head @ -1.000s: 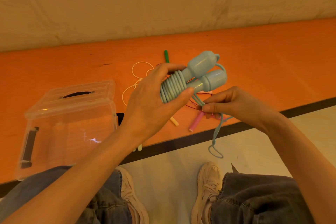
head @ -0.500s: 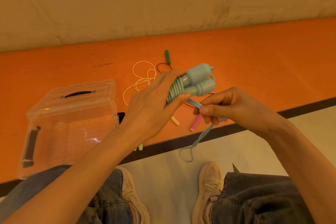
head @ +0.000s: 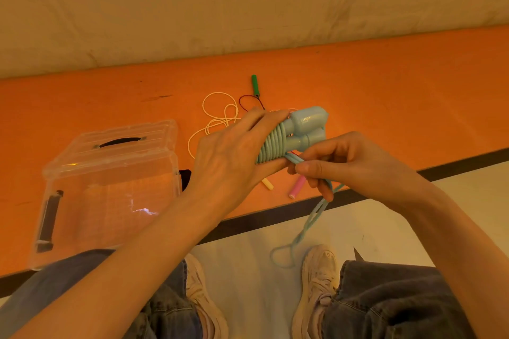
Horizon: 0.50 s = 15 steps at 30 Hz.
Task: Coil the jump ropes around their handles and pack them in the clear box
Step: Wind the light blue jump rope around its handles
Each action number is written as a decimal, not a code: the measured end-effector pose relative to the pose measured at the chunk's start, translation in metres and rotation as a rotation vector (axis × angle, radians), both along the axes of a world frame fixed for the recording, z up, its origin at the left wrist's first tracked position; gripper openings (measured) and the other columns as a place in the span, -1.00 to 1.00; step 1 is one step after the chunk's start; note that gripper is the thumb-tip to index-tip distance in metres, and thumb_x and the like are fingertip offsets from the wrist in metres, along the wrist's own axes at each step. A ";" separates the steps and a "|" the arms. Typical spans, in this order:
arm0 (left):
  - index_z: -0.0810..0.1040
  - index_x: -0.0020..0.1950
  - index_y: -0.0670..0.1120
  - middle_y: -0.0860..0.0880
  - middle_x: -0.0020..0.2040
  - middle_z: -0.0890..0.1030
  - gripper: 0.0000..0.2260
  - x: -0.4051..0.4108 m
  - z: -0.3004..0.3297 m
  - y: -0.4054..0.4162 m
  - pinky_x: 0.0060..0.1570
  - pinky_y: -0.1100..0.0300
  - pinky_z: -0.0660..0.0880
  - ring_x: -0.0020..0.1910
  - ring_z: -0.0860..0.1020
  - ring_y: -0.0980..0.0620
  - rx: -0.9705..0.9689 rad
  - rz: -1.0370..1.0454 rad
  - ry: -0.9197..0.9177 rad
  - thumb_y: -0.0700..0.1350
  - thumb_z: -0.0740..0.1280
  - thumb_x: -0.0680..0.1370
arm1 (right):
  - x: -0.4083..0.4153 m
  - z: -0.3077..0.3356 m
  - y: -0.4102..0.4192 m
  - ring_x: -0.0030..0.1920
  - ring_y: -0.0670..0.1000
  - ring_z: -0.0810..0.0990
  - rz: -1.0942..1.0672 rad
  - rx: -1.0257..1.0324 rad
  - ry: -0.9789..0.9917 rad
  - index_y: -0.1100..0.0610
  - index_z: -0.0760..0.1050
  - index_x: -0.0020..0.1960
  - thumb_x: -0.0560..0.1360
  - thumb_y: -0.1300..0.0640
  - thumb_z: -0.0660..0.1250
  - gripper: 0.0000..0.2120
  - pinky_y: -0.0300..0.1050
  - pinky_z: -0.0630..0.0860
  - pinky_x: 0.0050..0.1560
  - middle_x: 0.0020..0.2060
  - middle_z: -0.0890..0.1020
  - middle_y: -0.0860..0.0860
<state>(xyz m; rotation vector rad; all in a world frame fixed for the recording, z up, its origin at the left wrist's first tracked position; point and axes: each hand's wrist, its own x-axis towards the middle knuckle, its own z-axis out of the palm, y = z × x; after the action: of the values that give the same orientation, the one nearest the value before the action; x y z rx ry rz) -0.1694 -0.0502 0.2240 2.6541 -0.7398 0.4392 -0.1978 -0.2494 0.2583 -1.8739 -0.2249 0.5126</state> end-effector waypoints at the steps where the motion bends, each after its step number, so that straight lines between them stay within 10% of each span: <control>1: 0.43 0.36 0.08 0.12 0.14 0.52 -0.43 0.001 -0.001 0.000 -0.36 0.42 0.16 -0.11 0.56 0.10 -0.025 -0.009 0.003 0.32 0.13 0.44 | 0.000 0.001 0.000 -0.45 -0.05 0.51 0.007 0.004 -0.005 0.26 0.64 -0.07 0.46 0.12 0.35 -0.79 -0.25 0.51 -0.26 -0.37 0.59 0.14; 5: 0.44 0.32 0.06 0.11 0.15 0.48 -0.49 0.004 -0.002 0.001 -0.36 0.07 0.50 -0.15 0.56 0.06 -0.142 -0.027 0.034 0.28 0.24 0.46 | -0.002 0.008 -0.007 -0.45 -0.07 0.52 -0.012 0.026 -0.021 0.21 0.64 0.05 0.42 0.18 0.38 -0.77 -0.28 0.50 -0.29 -0.40 0.62 0.03; 15: 0.56 0.19 0.11 0.16 0.02 0.58 -0.55 0.005 0.002 0.006 -0.31 0.23 0.37 -0.14 0.55 0.14 -0.102 0.039 0.116 0.24 0.32 0.35 | -0.006 0.027 -0.041 -0.51 -0.03 0.44 -0.253 -0.060 -0.155 -0.02 0.67 -0.17 0.28 0.06 0.40 -0.85 -0.35 0.39 -0.50 -0.45 0.61 0.04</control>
<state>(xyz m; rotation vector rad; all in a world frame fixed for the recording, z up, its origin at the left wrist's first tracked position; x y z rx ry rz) -0.1640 -0.0444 0.2256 2.5774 -0.6147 0.3208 -0.2036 -0.2906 0.2849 -1.9679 -0.0734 0.2031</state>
